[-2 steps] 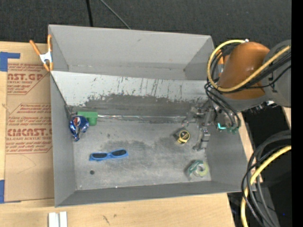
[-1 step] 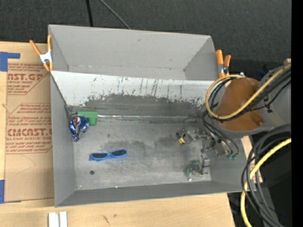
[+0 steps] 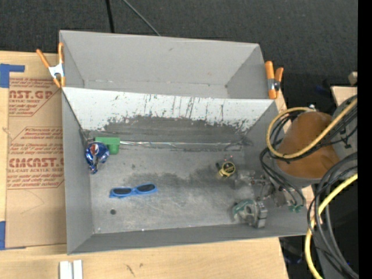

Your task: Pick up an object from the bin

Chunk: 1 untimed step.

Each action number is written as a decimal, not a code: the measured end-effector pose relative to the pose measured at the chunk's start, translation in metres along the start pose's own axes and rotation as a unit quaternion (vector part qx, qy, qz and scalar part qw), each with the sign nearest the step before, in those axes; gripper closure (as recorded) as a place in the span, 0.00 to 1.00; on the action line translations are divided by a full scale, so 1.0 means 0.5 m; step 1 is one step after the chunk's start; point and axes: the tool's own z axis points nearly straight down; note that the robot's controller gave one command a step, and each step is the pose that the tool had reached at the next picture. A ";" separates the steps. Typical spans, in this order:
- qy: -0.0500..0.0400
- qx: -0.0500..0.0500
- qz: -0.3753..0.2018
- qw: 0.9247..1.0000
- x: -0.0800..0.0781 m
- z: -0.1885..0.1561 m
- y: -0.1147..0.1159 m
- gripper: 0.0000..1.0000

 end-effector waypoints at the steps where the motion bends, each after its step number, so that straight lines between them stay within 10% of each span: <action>1: 0.003 -0.001 -0.002 1.000 -0.001 -0.002 0.003 1.00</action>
Offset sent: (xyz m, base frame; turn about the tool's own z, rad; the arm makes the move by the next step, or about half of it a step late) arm 0.0000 0.0000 0.0000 0.0000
